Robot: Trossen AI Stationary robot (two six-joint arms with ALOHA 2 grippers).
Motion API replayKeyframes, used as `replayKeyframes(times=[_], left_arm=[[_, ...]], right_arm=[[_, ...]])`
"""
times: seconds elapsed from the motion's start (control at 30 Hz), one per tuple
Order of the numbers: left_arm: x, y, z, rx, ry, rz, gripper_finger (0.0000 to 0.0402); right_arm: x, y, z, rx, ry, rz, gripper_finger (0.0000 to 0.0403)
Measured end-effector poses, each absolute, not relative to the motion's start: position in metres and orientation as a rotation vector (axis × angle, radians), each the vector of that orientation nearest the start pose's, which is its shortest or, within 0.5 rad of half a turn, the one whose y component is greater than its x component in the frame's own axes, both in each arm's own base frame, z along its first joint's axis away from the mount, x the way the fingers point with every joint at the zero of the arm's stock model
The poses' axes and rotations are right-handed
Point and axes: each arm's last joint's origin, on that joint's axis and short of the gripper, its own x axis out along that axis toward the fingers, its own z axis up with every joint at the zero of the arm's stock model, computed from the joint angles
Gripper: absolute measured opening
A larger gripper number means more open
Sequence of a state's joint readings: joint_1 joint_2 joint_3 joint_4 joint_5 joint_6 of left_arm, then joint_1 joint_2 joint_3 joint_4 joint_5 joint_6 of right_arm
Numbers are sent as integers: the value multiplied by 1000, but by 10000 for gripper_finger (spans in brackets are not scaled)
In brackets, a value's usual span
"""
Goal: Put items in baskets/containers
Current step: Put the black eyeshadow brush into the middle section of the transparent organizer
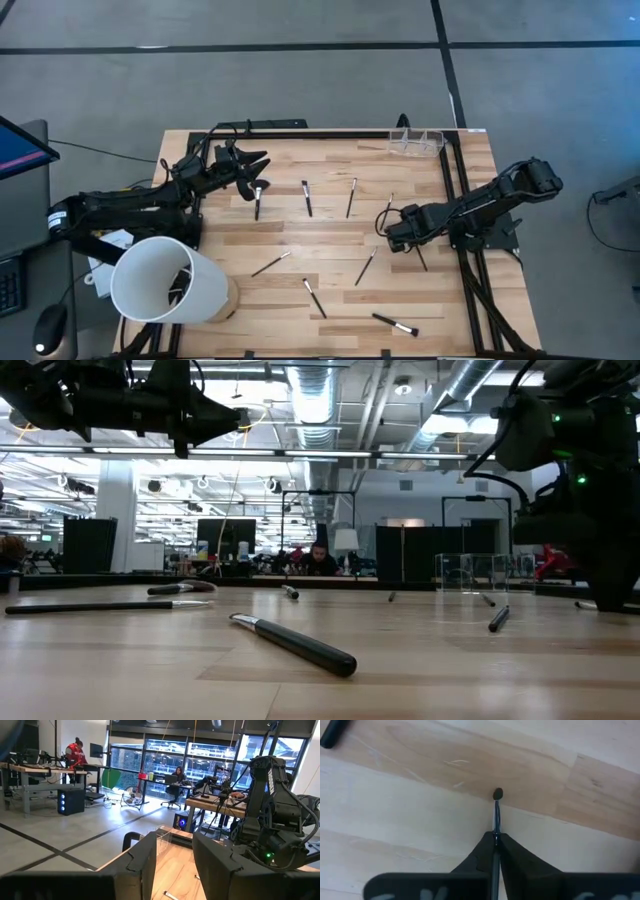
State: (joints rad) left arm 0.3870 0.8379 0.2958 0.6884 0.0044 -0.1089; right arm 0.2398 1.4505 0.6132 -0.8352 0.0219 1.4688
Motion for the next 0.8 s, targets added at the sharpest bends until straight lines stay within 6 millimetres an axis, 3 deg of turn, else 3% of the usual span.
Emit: replayKeyframes(times=[0.2,0.37,0.53,0.8], left_arm=[[167,68,239,-79,-165,373,124],[167,68,239,-74,-165,374,124],[167,68,239,-73,-164,374,124],[167,68,239,-72,-164,374,124]], right_arm=[[182,45,139,850,1448,-1006,24],[184,42,161,782,1344,-972,7],[179,38,181,743,1190,-969,12],[165,26,212,568,802,-999,7]])
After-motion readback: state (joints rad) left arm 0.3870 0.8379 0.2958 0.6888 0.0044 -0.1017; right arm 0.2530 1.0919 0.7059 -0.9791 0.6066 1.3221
